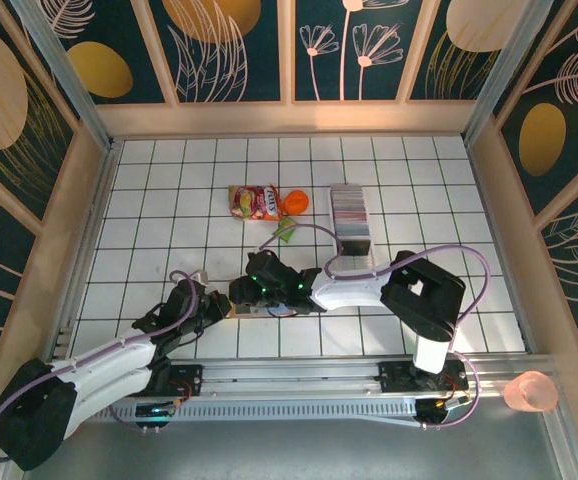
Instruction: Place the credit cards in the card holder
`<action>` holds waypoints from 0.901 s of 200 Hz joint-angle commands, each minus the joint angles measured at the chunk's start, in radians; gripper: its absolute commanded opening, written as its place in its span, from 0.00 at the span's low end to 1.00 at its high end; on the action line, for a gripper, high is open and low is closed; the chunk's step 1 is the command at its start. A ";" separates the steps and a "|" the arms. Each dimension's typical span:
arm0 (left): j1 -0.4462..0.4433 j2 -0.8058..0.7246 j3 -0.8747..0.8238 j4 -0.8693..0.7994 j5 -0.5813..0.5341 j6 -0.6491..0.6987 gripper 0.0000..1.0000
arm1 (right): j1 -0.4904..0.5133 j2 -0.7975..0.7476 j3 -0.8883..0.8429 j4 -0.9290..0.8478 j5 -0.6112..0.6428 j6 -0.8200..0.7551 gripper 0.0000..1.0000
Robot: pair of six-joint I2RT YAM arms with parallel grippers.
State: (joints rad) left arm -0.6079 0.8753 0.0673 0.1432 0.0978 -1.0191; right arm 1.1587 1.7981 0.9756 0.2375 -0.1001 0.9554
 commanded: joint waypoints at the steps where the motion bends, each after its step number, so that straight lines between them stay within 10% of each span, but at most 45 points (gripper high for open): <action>1: -0.005 -0.004 -0.024 -0.046 0.021 -0.015 0.00 | 0.006 -0.060 0.024 0.097 -0.006 -0.031 0.42; 51: -0.005 -0.013 -0.019 -0.053 0.009 -0.015 0.00 | 0.003 -0.196 0.021 0.090 0.046 -0.152 0.43; 86: -0.005 -0.023 -0.014 -0.067 0.001 -0.012 0.00 | -0.012 -0.269 0.028 -0.236 0.225 -0.130 0.45; 180: -0.006 -0.015 -0.016 -0.065 0.011 -0.003 0.00 | -0.022 -0.171 -0.126 -0.310 0.145 0.038 0.52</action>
State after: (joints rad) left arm -0.6083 0.8570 0.0643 0.1276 0.0975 -1.0229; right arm 1.1332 1.5951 0.8436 -0.0612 0.0441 0.9634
